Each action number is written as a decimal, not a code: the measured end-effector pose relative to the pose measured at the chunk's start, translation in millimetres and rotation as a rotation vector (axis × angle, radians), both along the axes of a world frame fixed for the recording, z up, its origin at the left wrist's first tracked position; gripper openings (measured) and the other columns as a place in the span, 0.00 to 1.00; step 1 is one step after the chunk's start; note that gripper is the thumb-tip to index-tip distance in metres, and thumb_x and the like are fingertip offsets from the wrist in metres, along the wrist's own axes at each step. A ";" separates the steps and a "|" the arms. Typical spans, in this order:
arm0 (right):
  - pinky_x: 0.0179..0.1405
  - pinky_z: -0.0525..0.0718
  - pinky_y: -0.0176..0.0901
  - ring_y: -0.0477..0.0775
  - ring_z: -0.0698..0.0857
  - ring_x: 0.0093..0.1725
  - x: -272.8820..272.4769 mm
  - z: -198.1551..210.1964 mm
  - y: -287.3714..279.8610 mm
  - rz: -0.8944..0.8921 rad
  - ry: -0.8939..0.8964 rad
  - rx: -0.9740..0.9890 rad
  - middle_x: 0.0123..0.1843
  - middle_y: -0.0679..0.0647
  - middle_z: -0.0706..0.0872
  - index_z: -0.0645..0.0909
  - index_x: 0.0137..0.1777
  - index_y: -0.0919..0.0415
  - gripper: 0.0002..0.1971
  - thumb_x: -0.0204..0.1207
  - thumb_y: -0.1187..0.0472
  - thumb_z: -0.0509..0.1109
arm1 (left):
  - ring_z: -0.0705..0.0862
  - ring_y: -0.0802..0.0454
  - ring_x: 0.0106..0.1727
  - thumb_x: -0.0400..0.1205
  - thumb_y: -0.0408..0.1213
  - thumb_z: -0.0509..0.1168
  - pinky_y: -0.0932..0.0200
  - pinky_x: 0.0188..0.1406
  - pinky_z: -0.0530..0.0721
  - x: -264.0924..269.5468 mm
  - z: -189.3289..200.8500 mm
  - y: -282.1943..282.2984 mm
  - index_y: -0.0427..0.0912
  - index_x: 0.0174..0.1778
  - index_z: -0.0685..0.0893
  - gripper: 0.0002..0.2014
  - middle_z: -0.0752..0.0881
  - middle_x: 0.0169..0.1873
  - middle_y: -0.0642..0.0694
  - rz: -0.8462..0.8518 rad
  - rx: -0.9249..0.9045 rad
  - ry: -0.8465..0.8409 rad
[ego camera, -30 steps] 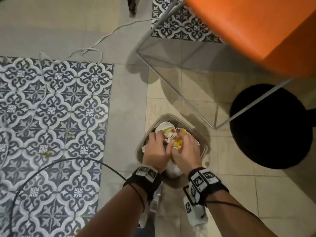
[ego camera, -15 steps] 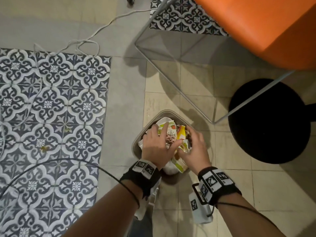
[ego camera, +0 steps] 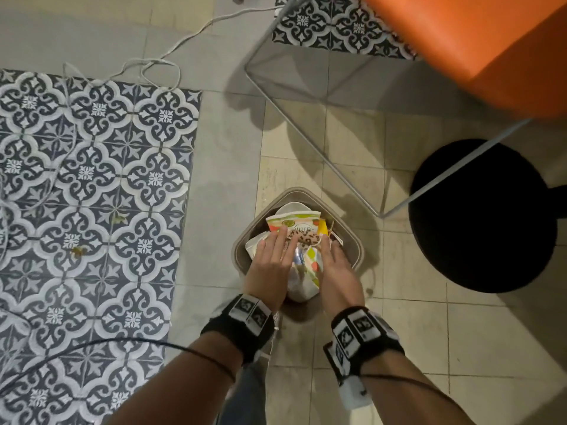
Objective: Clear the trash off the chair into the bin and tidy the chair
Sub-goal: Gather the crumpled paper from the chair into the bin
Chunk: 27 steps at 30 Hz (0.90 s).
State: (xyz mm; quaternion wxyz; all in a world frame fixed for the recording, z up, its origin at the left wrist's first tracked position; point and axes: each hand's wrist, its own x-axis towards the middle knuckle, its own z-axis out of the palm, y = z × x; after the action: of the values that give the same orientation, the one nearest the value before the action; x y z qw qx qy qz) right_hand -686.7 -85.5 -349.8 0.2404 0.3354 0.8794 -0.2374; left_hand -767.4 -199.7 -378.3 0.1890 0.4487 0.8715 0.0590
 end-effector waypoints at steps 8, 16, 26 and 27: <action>0.55 0.80 0.52 0.64 0.81 0.61 -34.2 -18.6 28.0 0.080 -0.237 0.029 0.63 0.64 0.80 0.54 0.81 0.55 0.31 0.81 0.61 0.62 | 0.85 0.40 0.60 0.74 0.36 0.47 0.46 0.58 0.85 -20.5 -26.0 17.7 0.38 0.68 0.80 0.28 0.83 0.64 0.36 -0.094 -0.160 0.024; 0.64 0.75 0.52 0.63 0.75 0.66 -25.8 13.1 17.3 0.041 -0.160 0.143 0.69 0.65 0.70 0.51 0.82 0.60 0.32 0.81 0.60 0.60 | 0.51 0.36 0.82 0.80 0.32 0.58 0.46 0.82 0.53 -14.5 21.6 19.4 0.37 0.82 0.49 0.35 0.50 0.81 0.32 -0.027 -0.227 -0.132; 0.61 0.77 0.51 0.61 0.79 0.66 55.7 161.4 33.2 -0.192 -0.010 -0.046 0.72 0.59 0.71 0.63 0.78 0.54 0.28 0.78 0.54 0.64 | 0.51 0.36 0.82 0.78 0.33 0.62 0.45 0.81 0.54 50.0 156.1 48.2 0.39 0.80 0.55 0.35 0.49 0.80 0.30 0.001 -0.200 -0.037; 0.61 0.77 0.51 0.61 0.79 0.66 79.9 177.7 36.3 -0.218 0.003 -0.045 0.73 0.58 0.71 0.63 0.78 0.54 0.28 0.79 0.53 0.64 | 0.54 0.34 0.81 0.76 0.33 0.64 0.43 0.80 0.58 70.7 170.0 55.4 0.37 0.78 0.61 0.33 0.52 0.79 0.28 -0.020 -0.145 -0.049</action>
State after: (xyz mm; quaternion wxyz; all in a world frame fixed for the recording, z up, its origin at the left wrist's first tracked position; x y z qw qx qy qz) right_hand -606.8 -49.3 -172.1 0.2194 0.4232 0.8325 -0.2823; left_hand -696.7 -144.3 -208.3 0.2430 0.4407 0.8641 0.0047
